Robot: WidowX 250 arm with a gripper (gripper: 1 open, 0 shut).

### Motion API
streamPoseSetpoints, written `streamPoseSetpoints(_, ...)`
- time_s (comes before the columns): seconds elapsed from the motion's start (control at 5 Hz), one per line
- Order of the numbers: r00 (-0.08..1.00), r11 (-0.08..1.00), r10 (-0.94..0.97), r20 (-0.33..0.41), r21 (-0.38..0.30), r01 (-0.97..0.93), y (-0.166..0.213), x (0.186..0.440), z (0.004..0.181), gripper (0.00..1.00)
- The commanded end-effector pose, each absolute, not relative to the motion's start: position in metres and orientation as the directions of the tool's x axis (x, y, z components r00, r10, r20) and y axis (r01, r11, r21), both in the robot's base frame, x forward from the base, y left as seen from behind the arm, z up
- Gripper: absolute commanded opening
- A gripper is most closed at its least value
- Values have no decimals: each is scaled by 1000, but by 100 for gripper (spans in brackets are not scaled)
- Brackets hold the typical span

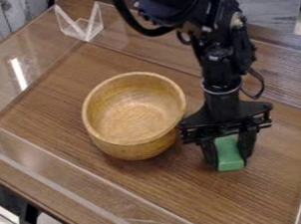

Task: Put the green block in the brown bowl

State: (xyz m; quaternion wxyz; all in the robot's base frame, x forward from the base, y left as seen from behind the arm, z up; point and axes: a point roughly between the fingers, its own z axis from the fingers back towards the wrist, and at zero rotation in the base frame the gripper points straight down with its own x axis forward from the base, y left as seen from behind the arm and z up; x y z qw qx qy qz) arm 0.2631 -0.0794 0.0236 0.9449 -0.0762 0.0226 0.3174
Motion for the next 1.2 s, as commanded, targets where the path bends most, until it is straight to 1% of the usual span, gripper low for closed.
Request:
streamPoseSetpoints(0.0,797,784,597,-90,-145,-603,-79,268,34,0)
streamPoseSetpoints(0.6,822,818,548,-156,-106,-565,-82,258,47,0)
streamPoseSetpoints(1.0,839,843,510,-190,-85,-532,-80,250,64,0)
